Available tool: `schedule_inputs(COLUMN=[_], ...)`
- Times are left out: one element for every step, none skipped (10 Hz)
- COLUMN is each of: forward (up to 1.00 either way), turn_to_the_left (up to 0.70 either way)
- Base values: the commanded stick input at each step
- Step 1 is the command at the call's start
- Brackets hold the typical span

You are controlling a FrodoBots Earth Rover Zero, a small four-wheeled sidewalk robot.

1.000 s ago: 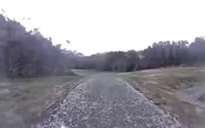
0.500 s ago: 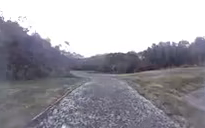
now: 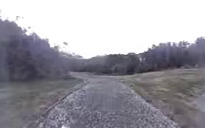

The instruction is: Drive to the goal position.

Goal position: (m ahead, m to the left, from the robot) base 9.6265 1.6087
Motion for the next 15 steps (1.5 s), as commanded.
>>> schedule_inputs(forward=[0.70,0.70,0.70,0.70,0.70,0.70,0.70,0.70,0.70,0.70,0.70,0.70,0.70,0.70,0.70], turn_to_the_left=[-0.05,-0.10,-0.08,-0.03,-0.10,-0.06,-0.03,-0.11,-0.11,-0.11,-0.11,-0.11,-0.11,-0.10,-0.05])
